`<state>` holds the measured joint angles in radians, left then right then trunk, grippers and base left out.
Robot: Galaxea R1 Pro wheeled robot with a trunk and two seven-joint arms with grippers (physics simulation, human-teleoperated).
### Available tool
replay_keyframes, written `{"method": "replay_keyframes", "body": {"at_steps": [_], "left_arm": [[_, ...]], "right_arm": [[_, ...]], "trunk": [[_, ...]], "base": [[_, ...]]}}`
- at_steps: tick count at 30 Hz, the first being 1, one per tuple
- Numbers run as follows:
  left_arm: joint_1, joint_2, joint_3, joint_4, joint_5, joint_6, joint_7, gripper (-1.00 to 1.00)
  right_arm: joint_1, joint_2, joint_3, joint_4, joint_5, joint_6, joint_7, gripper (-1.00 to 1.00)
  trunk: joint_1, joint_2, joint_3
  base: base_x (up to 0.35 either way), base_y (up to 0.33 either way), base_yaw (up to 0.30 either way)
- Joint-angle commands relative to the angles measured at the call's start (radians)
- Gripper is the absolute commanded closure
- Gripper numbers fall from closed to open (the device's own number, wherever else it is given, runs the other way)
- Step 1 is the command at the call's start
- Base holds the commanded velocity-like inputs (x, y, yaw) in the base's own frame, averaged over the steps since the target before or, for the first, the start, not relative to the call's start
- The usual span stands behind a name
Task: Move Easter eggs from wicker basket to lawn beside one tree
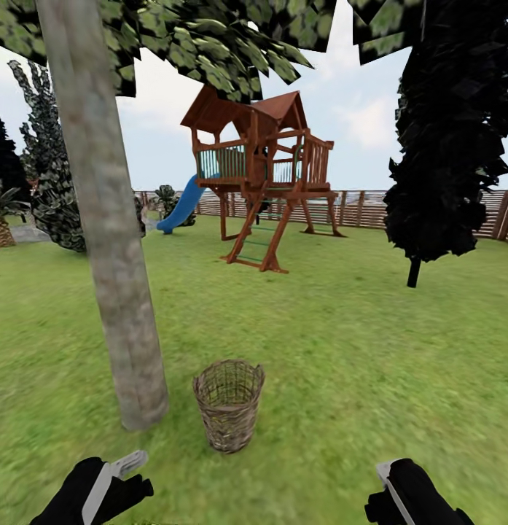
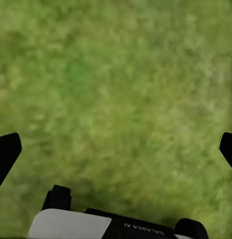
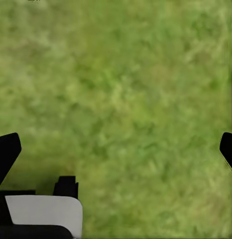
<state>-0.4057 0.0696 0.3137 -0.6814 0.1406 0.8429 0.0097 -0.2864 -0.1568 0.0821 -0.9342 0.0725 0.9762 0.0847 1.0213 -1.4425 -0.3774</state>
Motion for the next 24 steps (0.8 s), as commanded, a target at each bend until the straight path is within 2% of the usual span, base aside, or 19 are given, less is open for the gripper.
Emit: {"method": "replay_keyframes", "body": {"at_steps": [1, 24], "left_arm": [[-0.001, -0.001, 0.003, -0.001, 0.004, 0.005, 0.001, -1.0], [-0.001, -0.001, 0.001, -0.001, 0.007, 0.005, -0.002, -1.0]], "right_arm": [[0.0, -0.001, 0.002, -0.001, 0.008, 0.004, 0.009, -1.0], [-0.001, -0.004, -0.002, 0.0, 0.0, 0.004, 0.01, -1.0]], "trunk": [[-0.004, 0.007, 0.002], [-0.092, 0.168, 0.074]], "base": [[0.0, -0.329, 0.107], [0.0, -0.329, 0.007]]}}
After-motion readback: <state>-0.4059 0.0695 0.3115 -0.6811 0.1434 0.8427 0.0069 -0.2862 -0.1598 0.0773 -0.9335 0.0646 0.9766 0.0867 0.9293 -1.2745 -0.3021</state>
